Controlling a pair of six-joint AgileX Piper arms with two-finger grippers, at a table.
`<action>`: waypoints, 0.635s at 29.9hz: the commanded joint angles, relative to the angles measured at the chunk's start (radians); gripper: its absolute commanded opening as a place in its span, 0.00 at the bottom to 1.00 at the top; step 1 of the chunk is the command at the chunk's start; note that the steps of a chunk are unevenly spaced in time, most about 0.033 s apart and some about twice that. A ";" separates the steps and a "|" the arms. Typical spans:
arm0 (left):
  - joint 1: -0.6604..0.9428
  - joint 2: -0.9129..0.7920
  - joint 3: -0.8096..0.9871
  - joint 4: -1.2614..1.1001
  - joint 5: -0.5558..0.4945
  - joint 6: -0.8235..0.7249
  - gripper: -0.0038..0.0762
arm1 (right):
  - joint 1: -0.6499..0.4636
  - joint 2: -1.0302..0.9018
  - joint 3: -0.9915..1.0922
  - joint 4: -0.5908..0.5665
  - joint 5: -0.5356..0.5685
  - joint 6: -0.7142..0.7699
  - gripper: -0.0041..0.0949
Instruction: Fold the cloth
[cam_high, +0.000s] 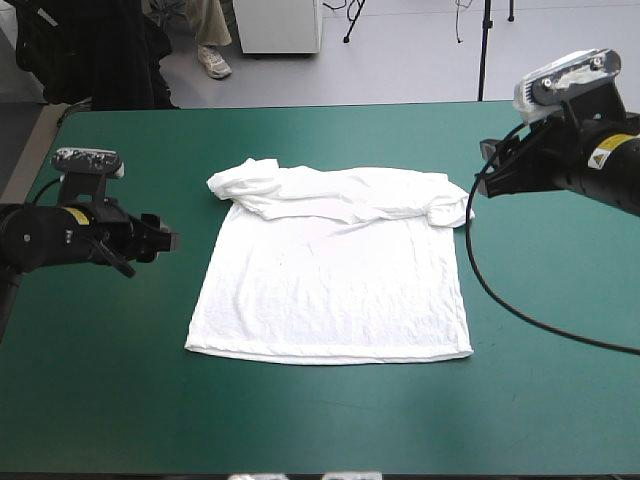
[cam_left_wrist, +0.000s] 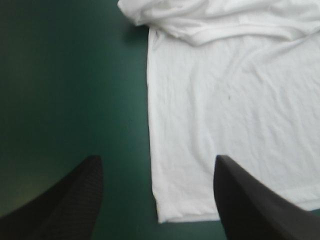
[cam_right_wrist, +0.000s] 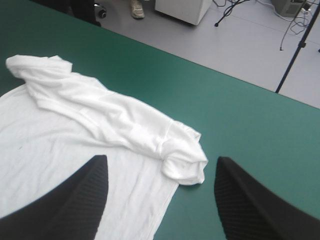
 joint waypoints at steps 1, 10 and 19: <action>-0.017 -0.046 0.052 -0.008 -0.017 -0.046 0.63 | 0.045 -0.056 0.039 -0.007 -0.001 0.025 0.63; -0.071 0.058 0.234 0.000 0.022 -0.074 0.63 | 0.091 -0.063 0.197 -0.022 0.093 0.050 0.63; -0.071 0.246 0.272 -0.004 -0.061 -0.095 0.63 | 0.091 -0.063 0.264 -0.021 0.090 0.050 0.63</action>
